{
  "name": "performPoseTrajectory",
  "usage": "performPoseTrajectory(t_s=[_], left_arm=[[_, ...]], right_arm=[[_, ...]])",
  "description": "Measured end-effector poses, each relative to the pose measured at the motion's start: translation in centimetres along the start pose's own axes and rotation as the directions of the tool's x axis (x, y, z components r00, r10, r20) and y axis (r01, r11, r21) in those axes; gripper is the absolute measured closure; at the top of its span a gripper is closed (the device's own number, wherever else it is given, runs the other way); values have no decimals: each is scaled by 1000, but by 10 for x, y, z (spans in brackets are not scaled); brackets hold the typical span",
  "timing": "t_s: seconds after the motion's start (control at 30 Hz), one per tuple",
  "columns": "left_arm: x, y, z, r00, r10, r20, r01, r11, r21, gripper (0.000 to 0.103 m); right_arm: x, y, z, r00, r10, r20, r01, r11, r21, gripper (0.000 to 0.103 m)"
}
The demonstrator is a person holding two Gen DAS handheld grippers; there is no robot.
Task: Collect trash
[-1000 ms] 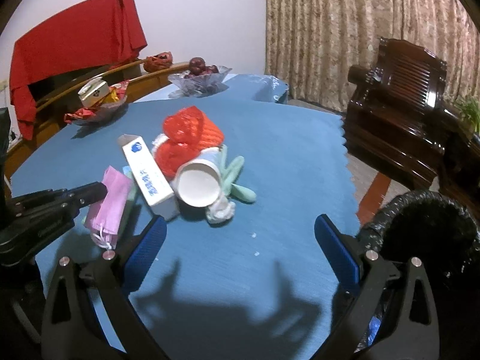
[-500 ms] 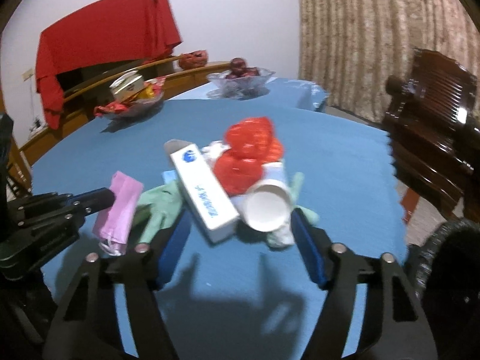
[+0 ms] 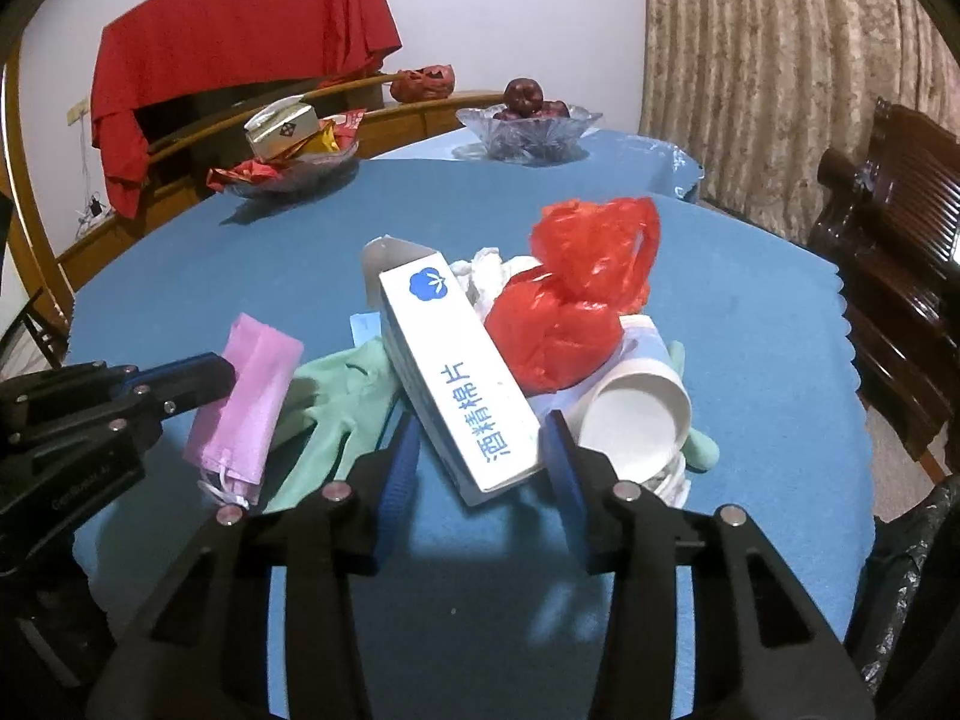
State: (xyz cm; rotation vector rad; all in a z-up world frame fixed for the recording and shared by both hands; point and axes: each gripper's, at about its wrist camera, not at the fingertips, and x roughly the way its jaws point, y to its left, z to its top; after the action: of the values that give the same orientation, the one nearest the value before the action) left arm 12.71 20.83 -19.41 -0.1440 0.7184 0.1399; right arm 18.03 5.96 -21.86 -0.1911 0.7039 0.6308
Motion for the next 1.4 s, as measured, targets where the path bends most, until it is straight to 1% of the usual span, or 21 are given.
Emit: performPoseTrajectory(t_s=[0.07, 0.1, 0.13, 0.2, 0.23, 0.3, 0.37, 0.5, 0.57, 0.63, 0.67, 0.77, 0.9, 0.93, 1.0, 1.07, 1.17, 1.4], left_arm=[[1, 0, -1, 1000, 4, -1, -4, 1000, 1, 99], [0, 1, -1, 1000, 4, 0, -4, 1000, 0, 99], [0, 2, -1, 1000, 6, 0, -6, 1000, -1, 99], [0, 3, -3, 1000, 8, -1, -8, 1000, -5, 99], [0, 4, -3, 1000, 10, -3, -10, 1000, -7, 99], [0, 5, -4, 1000, 11, -3, -11, 1000, -10, 99], [0, 7, -4, 1000, 11, -4, -11, 1000, -12, 99], [2, 8, -4, 1000, 13, -3, -13, 1000, -12, 99], [3, 8, -4, 1000, 15, -3, -15, 1000, -11, 99], [3, 8, -3, 1000, 19, -1, -19, 1000, -11, 99], [2, 8, -3, 1000, 20, 1, -20, 1000, -11, 99], [2, 8, -3, 1000, 26, 3, -26, 1000, -10, 99], [3, 10, -4, 1000, 28, -4, -28, 1000, -14, 99], [3, 10, -4, 1000, 28, -5, -29, 999, -14, 99], [3, 10, -4, 1000, 28, -8, -28, 999, -17, 99], [3, 10, -4, 1000, 28, -6, -28, 999, -17, 99], [0, 10, -3, 1000, 28, 0, -28, 1000, -14, 99], [-17, 0, 3, 1000, 6, 27, -6, 1000, -5, 99]], right_arm=[[-2, 1, 0, 1000, 12, -6, -12, 1000, 3, 67], [-3, 2, 1, 999, 32, -9, -32, 999, 7, 68], [-4, 3, 2, 999, 52, -11, -52, 999, 13, 68], [-4, 6, 5, 999, 49, -5, -49, 999, 7, 68], [-4, 8, 6, 999, 33, 4, -33, 999, -4, 67], [-2, 7, 8, 1000, 23, 7, -23, 1000, -15, 57], [2, 4, 10, 1000, 16, 9, -16, 1000, -16, 53], [11, -1, 11, 1000, 16, 1, -16, 999, -29, 53], [15, 3, 12, 1000, 20, -2, -20, 998, -53, 53], [15, 6, 12, 999, 38, -16, -39, 997, -64, 56], [14, 7, 12, 998, 54, -22, -55, 997, -55, 61], [12, 9, 11, 995, 89, -40, -90, 996, -26, 62], [20, 17, 8, 998, 33, -55, -37, 997, -71, 60], [24, 16, 7, 998, 32, -61, -36, 997, -65, 60], [29, 13, 6, 997, 32, -75, -36, 998, -51, 62], [27, 11, 7, 997, 34, -73, -38, 998, -50, 67], [16, 9, 10, 996, 68, -54, -69, 997, -25, 73], [-21, 0, 17, 993, 117, 10, -118, 991, 62, 74]])
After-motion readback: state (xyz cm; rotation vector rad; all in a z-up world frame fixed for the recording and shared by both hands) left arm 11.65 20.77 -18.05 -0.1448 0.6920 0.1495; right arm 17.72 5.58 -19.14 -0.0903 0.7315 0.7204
